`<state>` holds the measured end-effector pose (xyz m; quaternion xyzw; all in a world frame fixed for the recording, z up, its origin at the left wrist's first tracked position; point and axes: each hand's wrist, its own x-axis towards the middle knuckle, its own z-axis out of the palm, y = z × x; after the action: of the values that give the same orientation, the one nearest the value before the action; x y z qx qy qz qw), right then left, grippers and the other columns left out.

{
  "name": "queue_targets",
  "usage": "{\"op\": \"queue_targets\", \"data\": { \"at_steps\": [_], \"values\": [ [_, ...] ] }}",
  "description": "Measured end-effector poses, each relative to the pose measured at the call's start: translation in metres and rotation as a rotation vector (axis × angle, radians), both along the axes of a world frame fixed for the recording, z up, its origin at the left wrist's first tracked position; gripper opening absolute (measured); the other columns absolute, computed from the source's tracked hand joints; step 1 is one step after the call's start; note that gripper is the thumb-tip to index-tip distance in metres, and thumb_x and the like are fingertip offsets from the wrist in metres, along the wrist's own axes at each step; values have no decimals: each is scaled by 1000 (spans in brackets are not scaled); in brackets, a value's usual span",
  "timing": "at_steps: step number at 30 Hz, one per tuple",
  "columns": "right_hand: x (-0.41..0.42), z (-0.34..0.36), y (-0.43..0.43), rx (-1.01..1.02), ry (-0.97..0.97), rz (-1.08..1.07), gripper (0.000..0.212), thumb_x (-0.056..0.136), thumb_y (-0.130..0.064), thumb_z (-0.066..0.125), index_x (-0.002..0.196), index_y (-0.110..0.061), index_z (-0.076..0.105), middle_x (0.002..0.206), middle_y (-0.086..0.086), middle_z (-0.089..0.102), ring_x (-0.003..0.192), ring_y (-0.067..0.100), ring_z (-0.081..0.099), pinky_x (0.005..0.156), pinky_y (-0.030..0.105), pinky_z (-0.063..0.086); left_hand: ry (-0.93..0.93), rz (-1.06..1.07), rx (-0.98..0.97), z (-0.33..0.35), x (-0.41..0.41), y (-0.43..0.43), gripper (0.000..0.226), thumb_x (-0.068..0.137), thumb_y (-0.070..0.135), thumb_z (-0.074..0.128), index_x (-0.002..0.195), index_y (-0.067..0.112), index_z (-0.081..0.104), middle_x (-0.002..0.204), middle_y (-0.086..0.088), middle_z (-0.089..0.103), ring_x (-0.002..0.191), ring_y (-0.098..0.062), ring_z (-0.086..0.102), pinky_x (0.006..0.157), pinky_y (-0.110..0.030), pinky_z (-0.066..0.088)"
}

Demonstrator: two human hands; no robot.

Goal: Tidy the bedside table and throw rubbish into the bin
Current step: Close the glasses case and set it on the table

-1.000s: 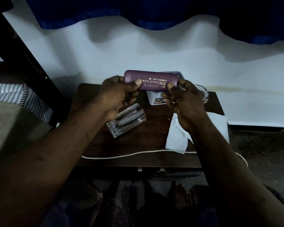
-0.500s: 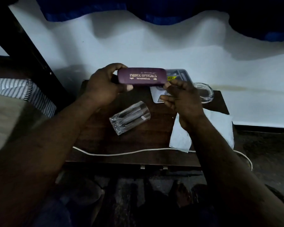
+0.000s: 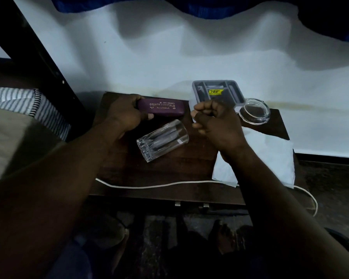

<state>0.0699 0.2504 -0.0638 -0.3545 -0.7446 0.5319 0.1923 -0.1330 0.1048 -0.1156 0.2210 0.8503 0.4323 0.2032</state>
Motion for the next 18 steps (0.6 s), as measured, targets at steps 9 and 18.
{"op": "queue_targets", "data": {
  "at_steps": [9,18],
  "values": [
    [2,-9,-3,162,-72,94,15,87,-29,77,102,-25,74,92,-10,76,89,8,73,88,44,61,302,-118,-264,0,-10,17,55,74,41,88,123,25,69,121,-6,73,116,-28,63,99,-38,49],
    [4,-10,-8,293,-126,159,19,87,-29,80,104,-24,74,98,-13,74,92,-6,67,78,2,44,301,-103,-291,-3,-14,24,77,75,44,87,142,23,57,137,-17,62,130,-34,53,109,-39,43]
  ]
}}
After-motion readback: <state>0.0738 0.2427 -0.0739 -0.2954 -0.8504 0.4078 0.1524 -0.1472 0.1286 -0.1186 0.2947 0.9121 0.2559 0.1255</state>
